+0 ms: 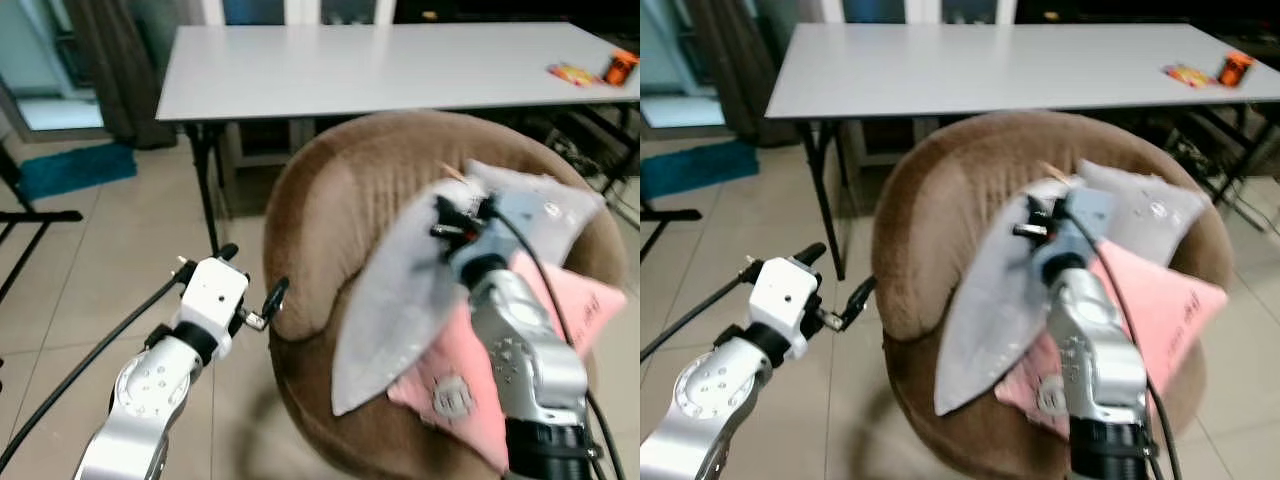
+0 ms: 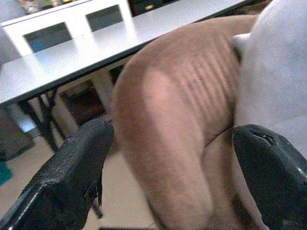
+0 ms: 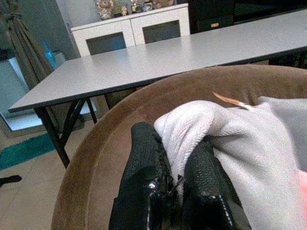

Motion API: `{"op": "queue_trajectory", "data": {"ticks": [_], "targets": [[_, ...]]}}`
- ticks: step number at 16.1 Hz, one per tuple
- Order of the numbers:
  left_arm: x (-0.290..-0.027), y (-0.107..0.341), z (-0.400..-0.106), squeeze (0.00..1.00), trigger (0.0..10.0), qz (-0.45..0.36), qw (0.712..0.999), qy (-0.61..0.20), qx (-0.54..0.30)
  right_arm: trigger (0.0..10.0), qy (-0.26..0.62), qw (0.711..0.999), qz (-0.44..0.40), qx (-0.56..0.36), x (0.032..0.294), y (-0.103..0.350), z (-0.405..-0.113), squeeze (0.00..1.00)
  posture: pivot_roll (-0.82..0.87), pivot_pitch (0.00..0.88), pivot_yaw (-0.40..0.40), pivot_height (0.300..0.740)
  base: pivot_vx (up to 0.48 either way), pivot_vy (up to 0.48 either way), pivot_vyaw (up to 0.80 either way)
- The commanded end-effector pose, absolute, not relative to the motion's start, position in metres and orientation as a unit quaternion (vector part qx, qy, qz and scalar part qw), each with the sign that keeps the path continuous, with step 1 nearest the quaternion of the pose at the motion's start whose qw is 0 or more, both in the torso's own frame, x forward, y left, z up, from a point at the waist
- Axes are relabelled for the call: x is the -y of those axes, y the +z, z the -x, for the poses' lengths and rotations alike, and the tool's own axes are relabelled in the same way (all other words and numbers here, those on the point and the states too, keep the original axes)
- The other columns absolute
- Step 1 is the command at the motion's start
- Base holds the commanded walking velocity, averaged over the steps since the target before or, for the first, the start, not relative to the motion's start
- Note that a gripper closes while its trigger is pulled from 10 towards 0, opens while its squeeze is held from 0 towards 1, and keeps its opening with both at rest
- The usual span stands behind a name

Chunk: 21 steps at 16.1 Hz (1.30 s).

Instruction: Move the pillow to the sofa from floor

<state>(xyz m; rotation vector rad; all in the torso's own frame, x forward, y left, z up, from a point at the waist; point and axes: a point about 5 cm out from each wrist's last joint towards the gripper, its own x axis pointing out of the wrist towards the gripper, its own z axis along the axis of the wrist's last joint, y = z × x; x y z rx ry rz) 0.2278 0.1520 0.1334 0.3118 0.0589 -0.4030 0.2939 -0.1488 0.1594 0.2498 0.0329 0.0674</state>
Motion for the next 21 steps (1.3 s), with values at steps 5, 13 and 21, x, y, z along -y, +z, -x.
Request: {"op": "queue_trajectory", "data": {"ticks": [5, 13, 21], "targets": [[-0.155, 0.134, -0.227, 0.0, 10.0, -0.16, 0.967, -0.195, -0.033, 10.0, 0.067, 0.99, -0.124, 0.028, 0.136, 0.177, -0.3, 0.0, 0.03, 0.0, -0.031, 0.74, 0.283, 0.0, 0.0], [-0.146, 0.131, -0.228, 0.0, 10.0, -0.157, 0.952, -0.261, -0.04, 10.0, 0.116, 0.979, -0.166, -0.001, 0.131, 0.15, -0.313, 0.0, 0.04, 0.0, -0.029, 0.74, 0.137, 0.0, 0.0], [-0.134, 0.129, -0.225, 0.0, 10.0, -0.127, 0.919, -0.369, -0.059, 10.0, 0.154, 0.97, -0.189, -0.006, 0.129, 0.145, -0.34, 0.0, 0.04, 0.0, -0.023, 0.74, 0.0, 0.0, 0.0]]}}
